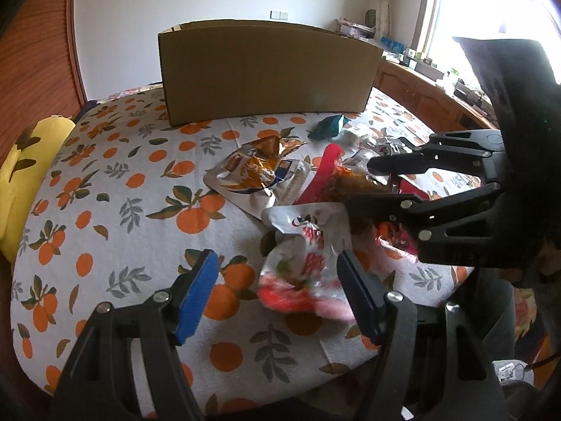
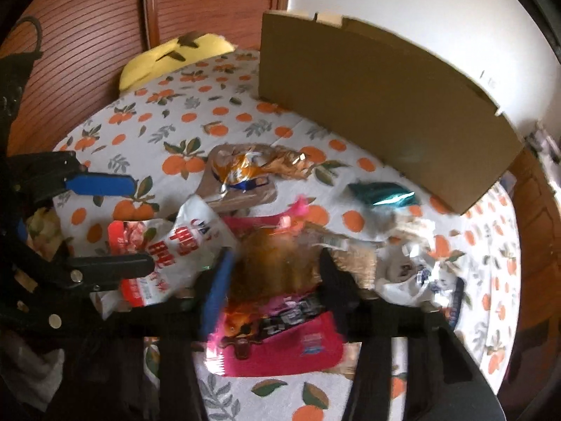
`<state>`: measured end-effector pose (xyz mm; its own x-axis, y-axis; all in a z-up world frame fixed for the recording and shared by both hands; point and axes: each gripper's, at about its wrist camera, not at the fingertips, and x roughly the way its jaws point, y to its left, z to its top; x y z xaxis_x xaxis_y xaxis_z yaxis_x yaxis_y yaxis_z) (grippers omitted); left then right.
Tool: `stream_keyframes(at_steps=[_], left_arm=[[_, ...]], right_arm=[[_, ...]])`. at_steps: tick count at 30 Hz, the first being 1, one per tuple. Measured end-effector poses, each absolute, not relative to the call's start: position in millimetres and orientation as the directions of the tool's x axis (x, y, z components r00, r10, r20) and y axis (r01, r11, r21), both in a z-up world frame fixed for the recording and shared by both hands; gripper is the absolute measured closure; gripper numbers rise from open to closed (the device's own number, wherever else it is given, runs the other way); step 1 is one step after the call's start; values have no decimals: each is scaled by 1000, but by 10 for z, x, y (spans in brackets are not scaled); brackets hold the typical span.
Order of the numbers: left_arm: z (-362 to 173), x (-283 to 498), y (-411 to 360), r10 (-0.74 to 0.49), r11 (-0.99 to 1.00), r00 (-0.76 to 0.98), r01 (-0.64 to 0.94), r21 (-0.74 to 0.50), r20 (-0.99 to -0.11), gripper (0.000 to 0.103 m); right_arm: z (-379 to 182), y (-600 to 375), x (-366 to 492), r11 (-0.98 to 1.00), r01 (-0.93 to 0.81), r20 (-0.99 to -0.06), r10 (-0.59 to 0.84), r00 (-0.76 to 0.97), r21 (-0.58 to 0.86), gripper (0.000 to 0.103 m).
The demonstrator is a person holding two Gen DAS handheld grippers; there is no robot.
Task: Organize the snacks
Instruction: 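Grasp the white-and-red packet with left tool while right tool grasps the clear brown-snack pouch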
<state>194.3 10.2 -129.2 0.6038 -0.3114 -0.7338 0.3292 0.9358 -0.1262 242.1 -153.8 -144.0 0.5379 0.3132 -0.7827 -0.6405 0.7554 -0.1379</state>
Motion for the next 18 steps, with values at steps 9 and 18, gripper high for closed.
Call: stream_keyframes(at_steps=[9, 18], left_arm=[[-1281, 1971, -75, -312, 926, 601, 364, -95, -736, 34], [-1375, 2127, -194, -313, 921, 573, 379, -93, -758, 43]], right_arm=[[-1412, -1742, 2346, 800, -600, -732, 411, 544, 2, 71], [-1191, -2069, 2289, 830, -549, -656, 466, 594, 93, 71]])
